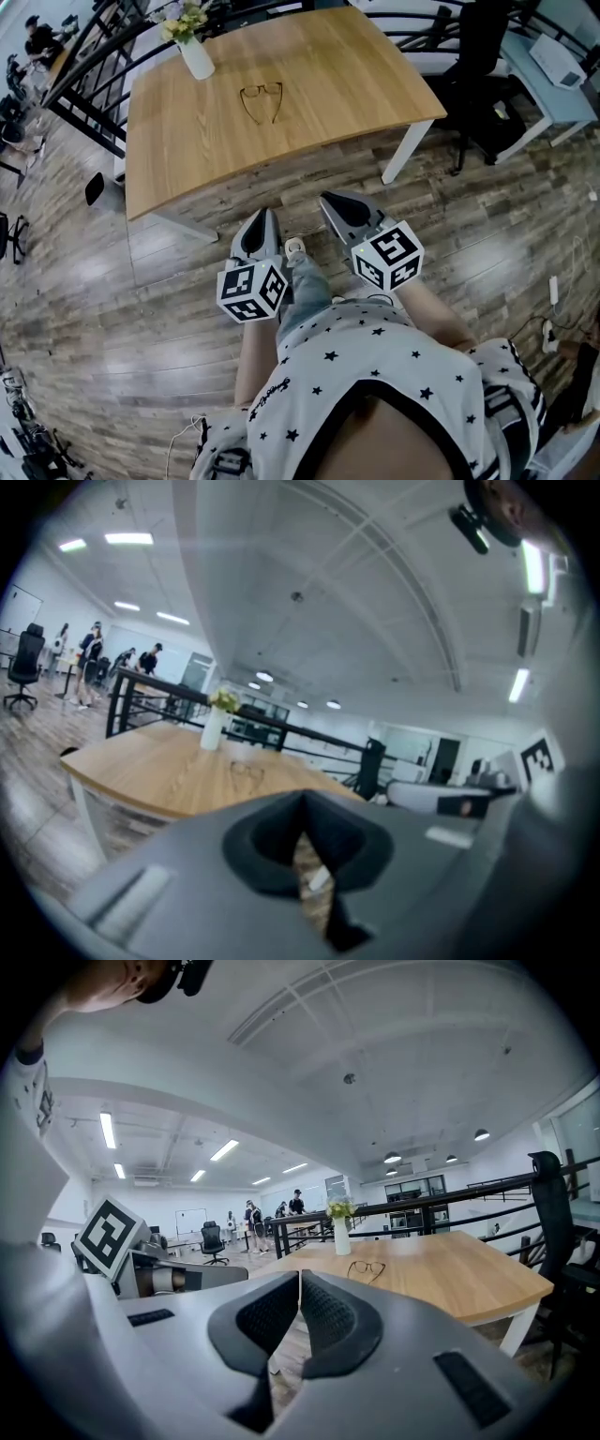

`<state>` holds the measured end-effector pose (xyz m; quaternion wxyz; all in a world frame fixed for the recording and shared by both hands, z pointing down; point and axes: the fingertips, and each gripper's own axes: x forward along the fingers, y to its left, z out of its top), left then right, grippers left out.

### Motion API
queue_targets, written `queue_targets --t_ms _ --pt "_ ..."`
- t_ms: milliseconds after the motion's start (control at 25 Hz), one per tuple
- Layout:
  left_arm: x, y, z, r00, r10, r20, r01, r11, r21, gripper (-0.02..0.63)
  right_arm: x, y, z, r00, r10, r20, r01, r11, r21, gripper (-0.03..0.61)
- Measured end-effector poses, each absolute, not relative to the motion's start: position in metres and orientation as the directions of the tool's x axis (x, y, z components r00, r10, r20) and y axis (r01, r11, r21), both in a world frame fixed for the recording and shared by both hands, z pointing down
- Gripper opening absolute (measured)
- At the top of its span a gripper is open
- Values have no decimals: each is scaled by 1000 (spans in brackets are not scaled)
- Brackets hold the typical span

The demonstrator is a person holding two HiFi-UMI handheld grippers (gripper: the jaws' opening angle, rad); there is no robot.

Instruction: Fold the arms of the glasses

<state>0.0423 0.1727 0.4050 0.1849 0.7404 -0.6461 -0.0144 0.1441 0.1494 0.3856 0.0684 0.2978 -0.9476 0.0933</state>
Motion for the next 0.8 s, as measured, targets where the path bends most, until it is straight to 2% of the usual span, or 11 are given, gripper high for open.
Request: queue_targets --t_ms 800 --pt "-46 9 412 197 -945 261 -945 -112 306 6 51 -23 385 -787 -576 222 -610 781 -136 18"
